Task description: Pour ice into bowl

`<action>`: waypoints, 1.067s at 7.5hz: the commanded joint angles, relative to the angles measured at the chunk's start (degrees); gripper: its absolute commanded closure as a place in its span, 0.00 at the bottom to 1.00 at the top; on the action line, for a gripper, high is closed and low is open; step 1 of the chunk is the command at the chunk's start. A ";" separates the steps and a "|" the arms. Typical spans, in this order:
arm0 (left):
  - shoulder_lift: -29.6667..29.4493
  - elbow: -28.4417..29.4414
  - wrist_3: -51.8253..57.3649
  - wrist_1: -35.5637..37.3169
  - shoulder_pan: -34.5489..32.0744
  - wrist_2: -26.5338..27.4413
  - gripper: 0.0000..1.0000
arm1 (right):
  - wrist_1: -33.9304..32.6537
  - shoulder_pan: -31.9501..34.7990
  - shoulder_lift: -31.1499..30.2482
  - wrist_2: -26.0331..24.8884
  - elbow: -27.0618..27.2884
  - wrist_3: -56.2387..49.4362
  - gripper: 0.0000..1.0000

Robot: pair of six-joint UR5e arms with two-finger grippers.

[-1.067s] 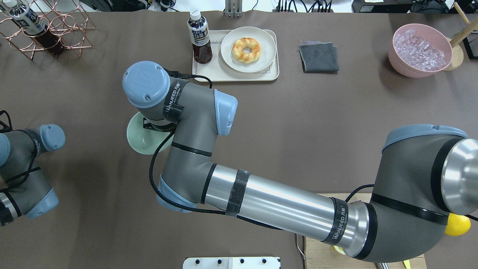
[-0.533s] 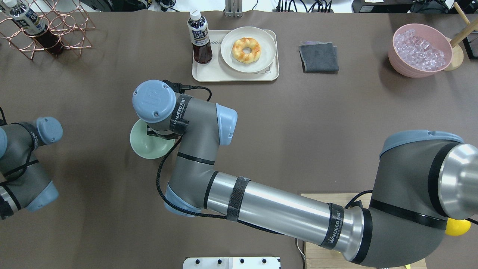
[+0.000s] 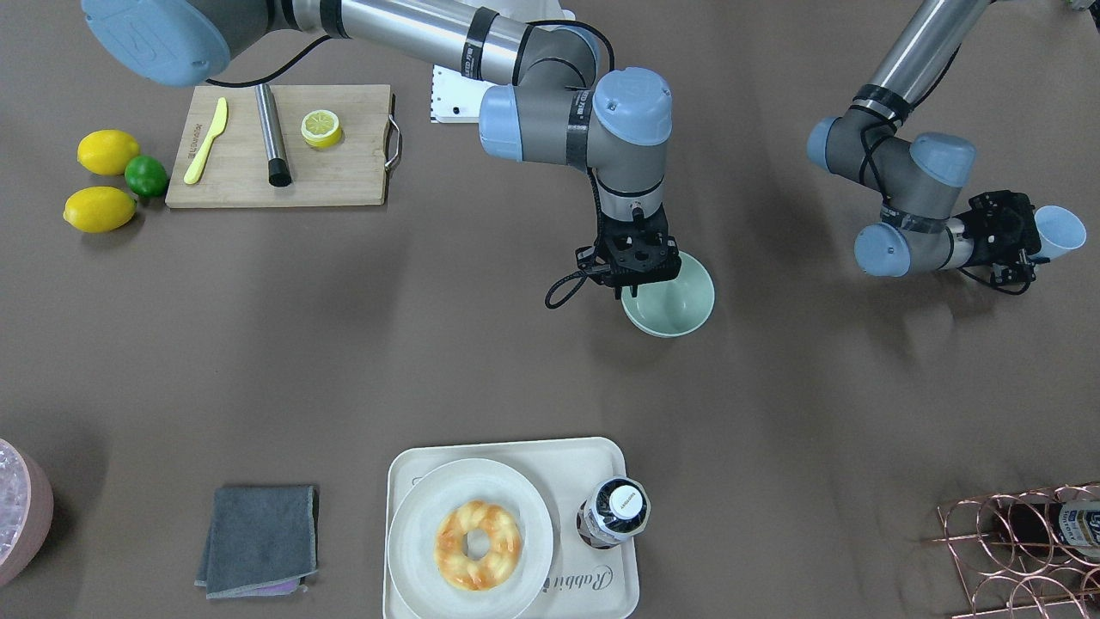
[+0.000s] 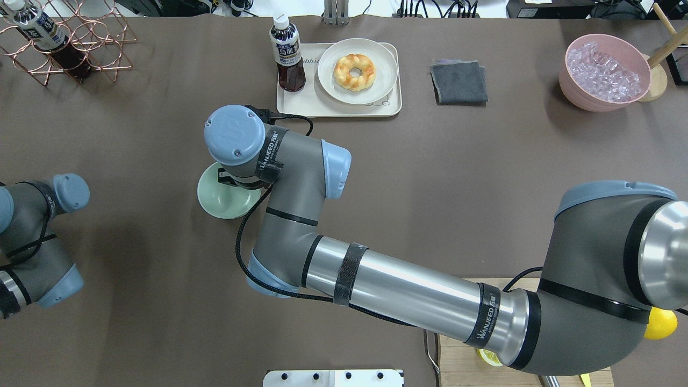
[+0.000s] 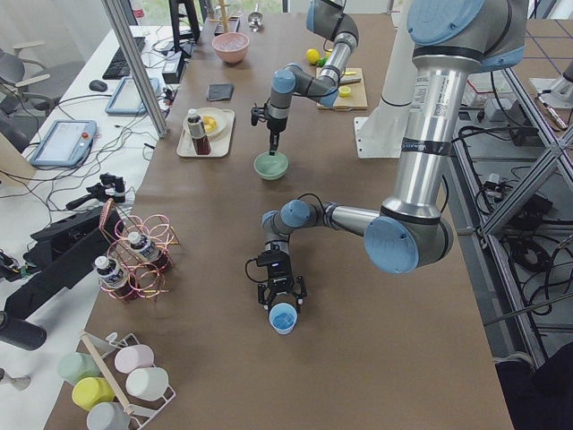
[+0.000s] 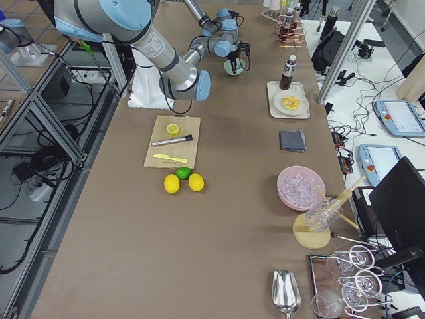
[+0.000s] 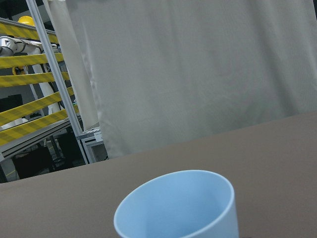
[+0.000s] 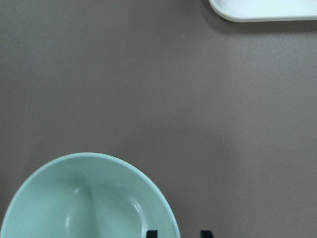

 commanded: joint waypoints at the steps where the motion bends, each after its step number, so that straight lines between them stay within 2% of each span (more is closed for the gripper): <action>1: 0.34 1.68 -1.11 -1.57 0.06 0.06 0.10 | -0.20 1.57 0.20 0.55 1.14 -0.22 0.15; 2: 0.43 2.04 -1.03 -2.36 0.06 0.07 0.10 | -0.64 2.88 0.29 1.86 2.10 -0.31 0.14; 3: 0.52 2.30 -0.94 -2.55 0.06 0.07 0.14 | -3.08 5.68 -0.06 4.74 4.20 -0.84 0.12; 5: 0.61 2.39 -0.59 -2.64 -0.03 0.07 0.28 | -9.49 13.32 -2.42 13.87 10.25 -12.28 0.11; 6: 0.52 2.30 -0.33 -2.55 -0.38 0.15 0.40 | -11.17 15.79 -6.61 15.74 15.15 -16.18 0.09; 8: -0.09 1.78 2.74 -2.46 -1.43 -0.02 0.43 | -11.72 22.72 -15.83 21.79 22.20 -25.15 0.07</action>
